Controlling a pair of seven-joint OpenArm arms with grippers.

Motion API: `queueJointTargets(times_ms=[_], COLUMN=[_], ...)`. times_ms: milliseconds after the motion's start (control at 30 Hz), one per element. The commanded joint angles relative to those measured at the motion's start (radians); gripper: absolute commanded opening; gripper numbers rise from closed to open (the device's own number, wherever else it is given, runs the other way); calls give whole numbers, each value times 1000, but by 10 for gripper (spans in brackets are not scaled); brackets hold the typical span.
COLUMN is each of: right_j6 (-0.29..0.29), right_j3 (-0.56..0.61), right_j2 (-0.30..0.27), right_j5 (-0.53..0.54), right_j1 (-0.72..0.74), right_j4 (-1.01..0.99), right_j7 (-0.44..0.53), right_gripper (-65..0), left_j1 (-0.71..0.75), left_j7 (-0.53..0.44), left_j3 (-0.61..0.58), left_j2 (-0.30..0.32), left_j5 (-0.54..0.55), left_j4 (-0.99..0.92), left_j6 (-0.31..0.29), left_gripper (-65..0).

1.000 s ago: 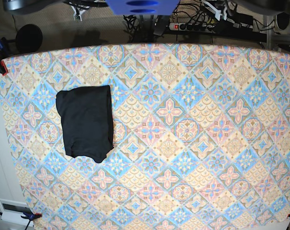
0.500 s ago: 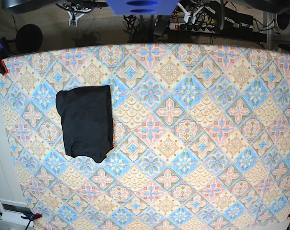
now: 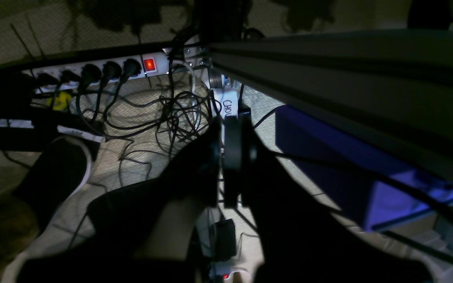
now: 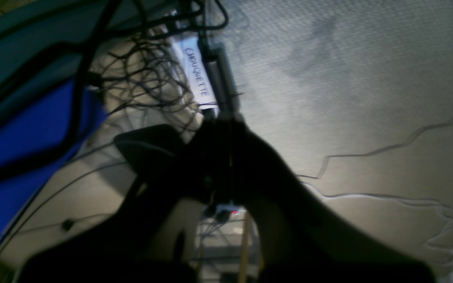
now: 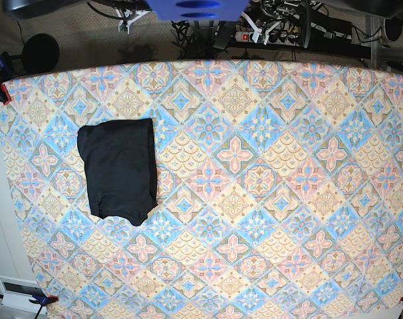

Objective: Layout the t-shirt on the table in an organized manner, then fold the t-shirt properly

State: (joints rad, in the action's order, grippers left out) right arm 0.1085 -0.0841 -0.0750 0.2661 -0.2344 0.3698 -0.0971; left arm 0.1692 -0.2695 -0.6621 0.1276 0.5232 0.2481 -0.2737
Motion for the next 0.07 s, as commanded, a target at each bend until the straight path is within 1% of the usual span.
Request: queueJointTargets(times_ms=[0, 33], right_j6=[-2, -2], right_j3=[-3, -3], right_j2=[-27, -27], right_j5=[5, 5], right_j1=[17, 20], right_j4=[8, 8], right_j7=[23, 21], right_gripper=[-650, -650], left_j1=[5, 2], left_j7=[-6, -6], left_j3=[0, 0], left_j2=[1, 1], left_j5=[1, 1], left_j4=[0, 0], left_j6=[-6, -6], left_gripper=[-646, -646])
